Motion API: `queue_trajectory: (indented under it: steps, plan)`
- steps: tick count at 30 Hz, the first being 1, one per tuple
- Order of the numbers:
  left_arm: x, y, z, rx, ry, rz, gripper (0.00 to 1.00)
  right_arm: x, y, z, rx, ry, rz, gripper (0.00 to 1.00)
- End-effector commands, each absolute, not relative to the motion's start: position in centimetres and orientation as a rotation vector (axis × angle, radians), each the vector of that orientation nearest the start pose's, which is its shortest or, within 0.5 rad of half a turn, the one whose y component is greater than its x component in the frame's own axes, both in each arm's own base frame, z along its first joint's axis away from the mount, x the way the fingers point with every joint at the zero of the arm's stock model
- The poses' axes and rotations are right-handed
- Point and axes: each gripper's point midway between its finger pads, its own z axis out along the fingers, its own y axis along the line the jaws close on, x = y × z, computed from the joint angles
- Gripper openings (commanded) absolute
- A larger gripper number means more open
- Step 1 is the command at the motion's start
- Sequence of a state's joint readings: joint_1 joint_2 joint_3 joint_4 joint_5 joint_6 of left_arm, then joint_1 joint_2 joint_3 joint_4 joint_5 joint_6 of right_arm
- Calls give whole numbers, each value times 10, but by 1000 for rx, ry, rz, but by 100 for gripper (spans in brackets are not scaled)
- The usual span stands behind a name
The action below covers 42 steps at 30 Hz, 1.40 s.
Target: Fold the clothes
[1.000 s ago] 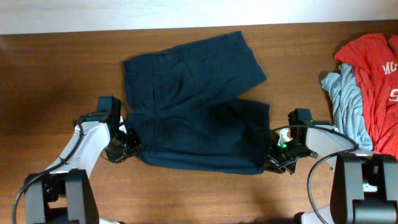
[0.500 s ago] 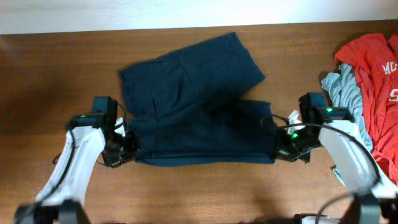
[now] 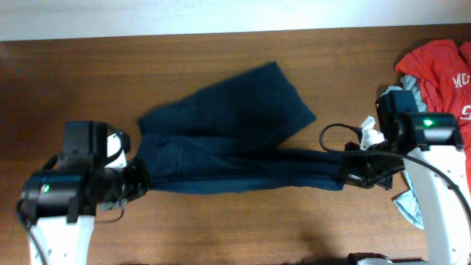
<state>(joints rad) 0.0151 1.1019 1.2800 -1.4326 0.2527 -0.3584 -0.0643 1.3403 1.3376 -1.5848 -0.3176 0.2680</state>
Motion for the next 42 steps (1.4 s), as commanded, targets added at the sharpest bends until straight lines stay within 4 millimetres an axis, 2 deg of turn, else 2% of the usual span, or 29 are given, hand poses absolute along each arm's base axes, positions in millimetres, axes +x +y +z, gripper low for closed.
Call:
queue_trajectory:
  steps: [1, 6, 11, 14, 18, 24, 27, 30, 33, 35, 38, 39, 40, 41, 42]
  plan:
    - [198, -24, 240, -468, 2747, -314, 0, 207, 17, 219, 499, 3029, 293, 4]
    - [196, -21, 241, -476, 2748, -291, 1, 221, 15, 247, 469, 2928, 290, 4]
    - [216, -14, 234, -494, 2746, -242, 2, 250, 13, 245, 451, 2867, 299, 4]
    - [233, -11, 225, -502, 2764, -222, 2, 274, 12, 234, 449, 2861, 300, 4]
    - [254, -6, 204, -523, 2822, -170, 5, 311, 18, 206, 449, 2891, 378, 4]
    - [280, -3, 155, -560, 2971, -124, 6, 369, 19, 156, 443, 2889, 419, 4]
    - [294, -3, 133, -571, 3012, -116, 6, 398, 27, 137, 419, 2850, 508, 4]
    - [309, -2, 114, -573, 3023, -114, 7, 427, 36, 126, 376, 2779, 610, 4]
    - [325, -2, 102, -568, 3001, -118, 7, 448, 45, 123, 332, 2711, 691, 4]
    - [337, -1, 100, -561, 2966, -122, 7, 460, 48, 124, 303, 2666, 716, 4]
    - [357, 2, 103, -547, 2883, -124, 13, 476, 54, 128, 250, 2600, 716, 5]
    - [364, 4, 104, -545, 2853, -111, 22, 482, 58, 131, 227, 2577, 716, 7]
    - [368, 6, 105, -546, 2833, -100, 27, 485, 61, 133, 210, 2561, 716, 14]
    - [373, 8, 107, -543, 2811, -89, 28, 488, 65, 136, 189, 2544, 715, 29]
    - [377, 10, 108, -542, 2795, -78, 34, 491, 70, 137, 170, 2530, 709, 50]
